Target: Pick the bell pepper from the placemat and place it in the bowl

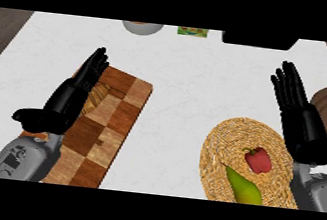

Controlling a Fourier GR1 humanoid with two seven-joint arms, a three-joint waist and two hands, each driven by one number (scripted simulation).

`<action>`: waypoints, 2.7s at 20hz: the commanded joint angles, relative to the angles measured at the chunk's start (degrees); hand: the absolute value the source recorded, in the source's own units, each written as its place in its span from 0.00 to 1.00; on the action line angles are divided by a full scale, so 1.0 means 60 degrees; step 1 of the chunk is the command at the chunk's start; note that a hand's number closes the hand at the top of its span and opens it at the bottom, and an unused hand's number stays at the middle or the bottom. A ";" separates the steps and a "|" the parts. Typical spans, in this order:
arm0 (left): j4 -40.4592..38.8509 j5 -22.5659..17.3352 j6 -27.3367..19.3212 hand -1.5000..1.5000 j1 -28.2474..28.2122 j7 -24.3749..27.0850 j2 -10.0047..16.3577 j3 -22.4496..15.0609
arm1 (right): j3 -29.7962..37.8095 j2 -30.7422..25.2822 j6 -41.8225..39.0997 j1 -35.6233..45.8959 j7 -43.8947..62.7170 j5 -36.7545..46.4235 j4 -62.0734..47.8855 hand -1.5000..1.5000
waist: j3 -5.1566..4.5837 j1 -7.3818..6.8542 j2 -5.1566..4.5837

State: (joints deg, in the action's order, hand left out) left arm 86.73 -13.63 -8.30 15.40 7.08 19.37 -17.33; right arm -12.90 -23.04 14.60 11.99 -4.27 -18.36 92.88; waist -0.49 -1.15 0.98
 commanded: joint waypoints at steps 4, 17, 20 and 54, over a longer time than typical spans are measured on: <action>-0.0291 0.0110 -0.0761 0.50 -0.0366 -0.0791 0.0950 0.1300 | 0.0740 -0.1593 -0.3316 0.0566 -0.2055 -0.0858 0.0994 1.00 | 0.0137 -0.0089 -0.0114; -0.0017 0.0091 -0.1206 0.50 -0.1119 -0.2024 0.1558 0.2228 | 0.1911 -0.3423 -0.2721 -0.4530 -0.7930 0.2995 -0.1587 0.00 | 0.0094 0.0309 -0.0142; -0.0533 0.0439 -0.1010 0.50 -0.1265 -0.1354 0.0992 0.2181 | 0.2588 -0.3416 -0.3239 -0.4138 -0.8127 0.2928 -0.2625 0.00 | 0.0083 0.0246 -0.0165; 0.0003 0.0833 0.0023 0.50 -0.1371 -0.1894 0.0715 0.3049 | -0.1324 -0.3826 -0.7598 0.0385 -0.0135 0.7535 -0.0421 0.00 | 0.0078 0.0126 -0.0175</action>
State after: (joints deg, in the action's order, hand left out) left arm 88.09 -7.63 -10.60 7.09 -5.39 23.00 -0.80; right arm -16.97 -49.12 -30.03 14.10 -7.40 21.86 90.61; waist -0.02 -0.68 -0.08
